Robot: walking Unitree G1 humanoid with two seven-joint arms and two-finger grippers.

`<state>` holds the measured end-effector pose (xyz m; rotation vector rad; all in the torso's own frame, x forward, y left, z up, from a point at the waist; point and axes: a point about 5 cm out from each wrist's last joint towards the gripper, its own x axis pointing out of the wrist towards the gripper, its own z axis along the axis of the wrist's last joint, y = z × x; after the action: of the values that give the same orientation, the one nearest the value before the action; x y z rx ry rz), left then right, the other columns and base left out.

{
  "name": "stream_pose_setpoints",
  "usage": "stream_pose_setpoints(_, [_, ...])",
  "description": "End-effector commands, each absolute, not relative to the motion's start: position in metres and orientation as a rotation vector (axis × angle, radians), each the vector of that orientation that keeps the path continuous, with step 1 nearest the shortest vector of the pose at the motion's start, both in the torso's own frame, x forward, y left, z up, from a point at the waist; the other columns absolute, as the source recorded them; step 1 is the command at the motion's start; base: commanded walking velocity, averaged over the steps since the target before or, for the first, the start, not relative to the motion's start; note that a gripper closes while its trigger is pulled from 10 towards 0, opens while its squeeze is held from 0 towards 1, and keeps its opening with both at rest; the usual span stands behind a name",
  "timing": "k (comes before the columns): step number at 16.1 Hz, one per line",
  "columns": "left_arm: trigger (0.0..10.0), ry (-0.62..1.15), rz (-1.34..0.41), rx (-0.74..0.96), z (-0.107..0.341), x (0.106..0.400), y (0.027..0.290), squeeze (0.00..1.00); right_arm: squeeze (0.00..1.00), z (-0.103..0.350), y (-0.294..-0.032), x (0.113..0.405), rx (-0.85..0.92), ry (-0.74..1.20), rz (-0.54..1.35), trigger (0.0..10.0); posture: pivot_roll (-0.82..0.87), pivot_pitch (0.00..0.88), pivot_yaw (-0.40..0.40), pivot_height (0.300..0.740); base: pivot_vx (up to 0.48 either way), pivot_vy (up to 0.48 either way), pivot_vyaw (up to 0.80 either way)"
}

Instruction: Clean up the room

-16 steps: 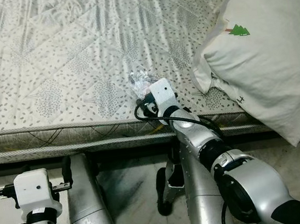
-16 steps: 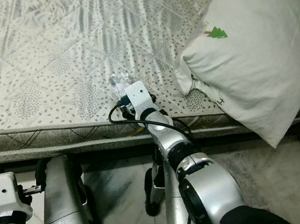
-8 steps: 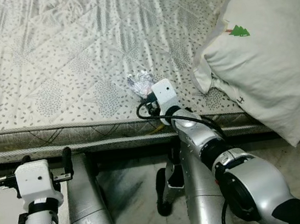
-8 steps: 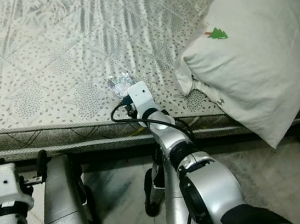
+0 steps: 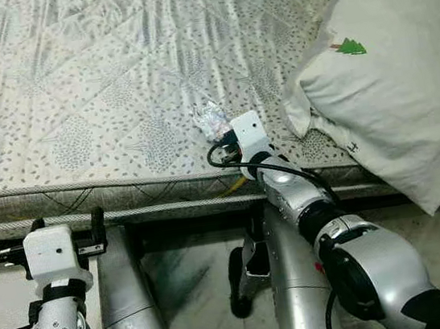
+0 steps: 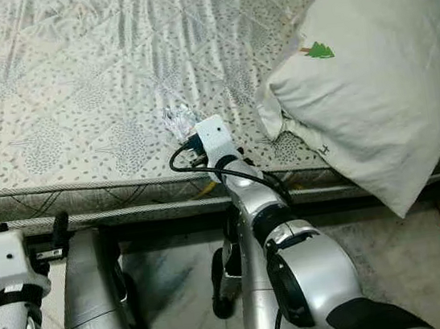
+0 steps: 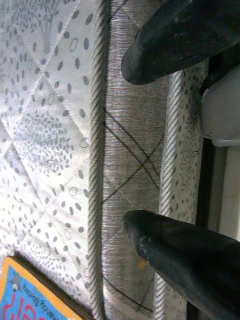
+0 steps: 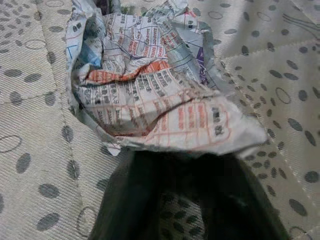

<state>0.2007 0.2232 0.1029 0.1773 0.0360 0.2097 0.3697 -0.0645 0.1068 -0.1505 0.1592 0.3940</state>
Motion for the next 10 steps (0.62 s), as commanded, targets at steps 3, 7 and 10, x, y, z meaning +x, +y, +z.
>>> stream_pose_setpoints(3, [10.0, 0.068, 0.224, 0.187, 0.095, 0.197, 0.226, 0.00, 0.00, 0.097, -0.079, 0.368, -0.148, 0.205, 0.379, 0.0, 0.22, 0.269, -0.183, 0.532, 0.000, 0.000, 0.00])
stream_pose_setpoints(7, [10.0, 0.063, 0.215, 0.186, 0.094, 0.199, 0.224, 0.00, 0.00, 0.102, -0.091, 0.372, -0.074, 0.192, 0.343, 0.0, 0.22, 0.265, -0.179, 0.532, 0.000, 0.000, 0.00])
stream_pose_setpoints(10, [10.0, 0.059, 0.213, 0.188, 0.095, 0.200, 0.225, 0.00, 0.00, 0.103, -0.096, 0.374, 0.024, 0.208, 0.321, 0.0, 0.22, 0.262, -0.175, 0.532, 0.000, 0.000, 0.00])
